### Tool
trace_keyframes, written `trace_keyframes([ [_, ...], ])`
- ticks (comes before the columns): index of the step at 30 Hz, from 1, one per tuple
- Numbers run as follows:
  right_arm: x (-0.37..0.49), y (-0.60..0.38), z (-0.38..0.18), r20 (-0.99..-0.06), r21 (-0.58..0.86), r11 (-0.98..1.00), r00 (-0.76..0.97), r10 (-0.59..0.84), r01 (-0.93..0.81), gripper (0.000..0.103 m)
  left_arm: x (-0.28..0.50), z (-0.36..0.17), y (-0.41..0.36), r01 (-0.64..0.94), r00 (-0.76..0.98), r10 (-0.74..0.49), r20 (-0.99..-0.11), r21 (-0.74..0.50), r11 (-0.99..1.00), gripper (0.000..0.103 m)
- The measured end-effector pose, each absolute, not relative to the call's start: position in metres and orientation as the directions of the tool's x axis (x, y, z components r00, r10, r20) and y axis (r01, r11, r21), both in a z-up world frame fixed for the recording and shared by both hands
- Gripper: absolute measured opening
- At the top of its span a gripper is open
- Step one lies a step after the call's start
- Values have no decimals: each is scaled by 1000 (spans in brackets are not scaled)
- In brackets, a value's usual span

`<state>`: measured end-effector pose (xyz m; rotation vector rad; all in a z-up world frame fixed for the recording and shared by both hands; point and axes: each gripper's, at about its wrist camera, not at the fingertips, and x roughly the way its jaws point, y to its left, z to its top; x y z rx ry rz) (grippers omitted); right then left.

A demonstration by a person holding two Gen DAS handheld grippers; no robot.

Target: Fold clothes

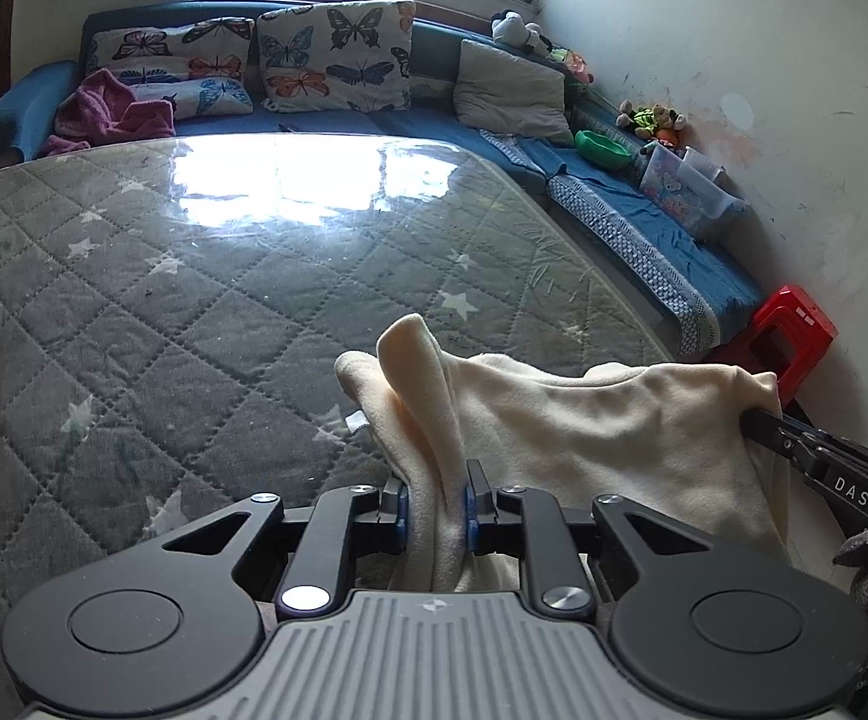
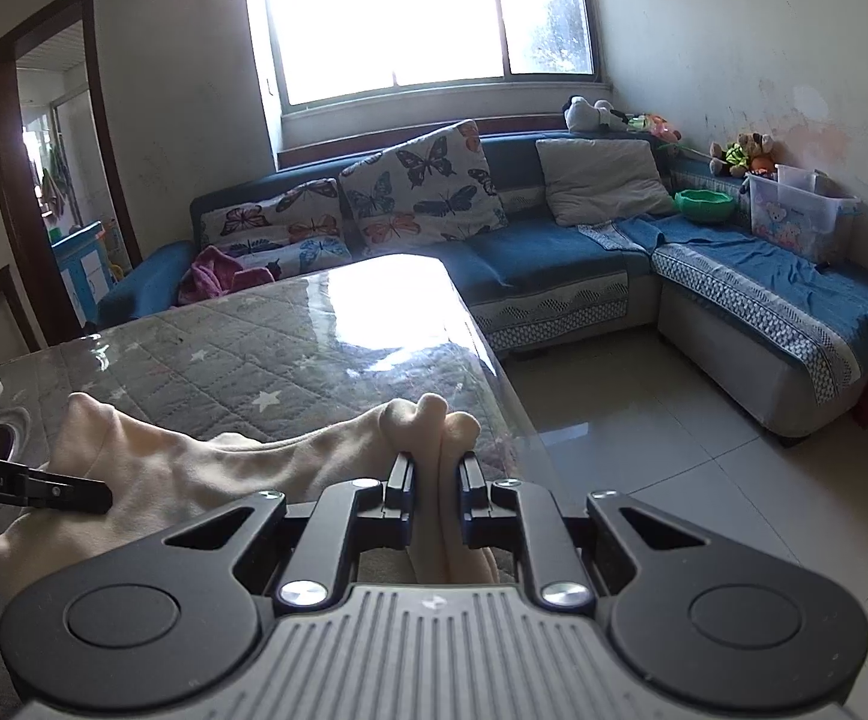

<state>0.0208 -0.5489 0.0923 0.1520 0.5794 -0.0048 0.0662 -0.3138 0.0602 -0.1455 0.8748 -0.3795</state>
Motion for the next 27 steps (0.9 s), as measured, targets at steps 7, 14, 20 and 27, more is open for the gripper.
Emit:
trace_keyframes([
  [7, 27, -551, 79, -577, 137, 988, 816, 26, 65, 13, 67, 53, -311, 261, 565, -374, -736, -270, 927, 23],
  [14, 23, -550, 71, -607, 113, 992, 794, 21, 60, 13, 65, 50, -305, 295, 519, -417, -746, -301, 907, 21],
  [20, 6, -552, 70, -629, 92, 994, 778, 11, 60, 18, 55, 53, -299, 325, 516, -424, -744, -288, 901, 33],
  [27, 4, -555, 88, -591, 92, 993, 806, -7, 77, 21, 52, 77, -302, 331, 628, -369, -685, -194, 924, 47],
])
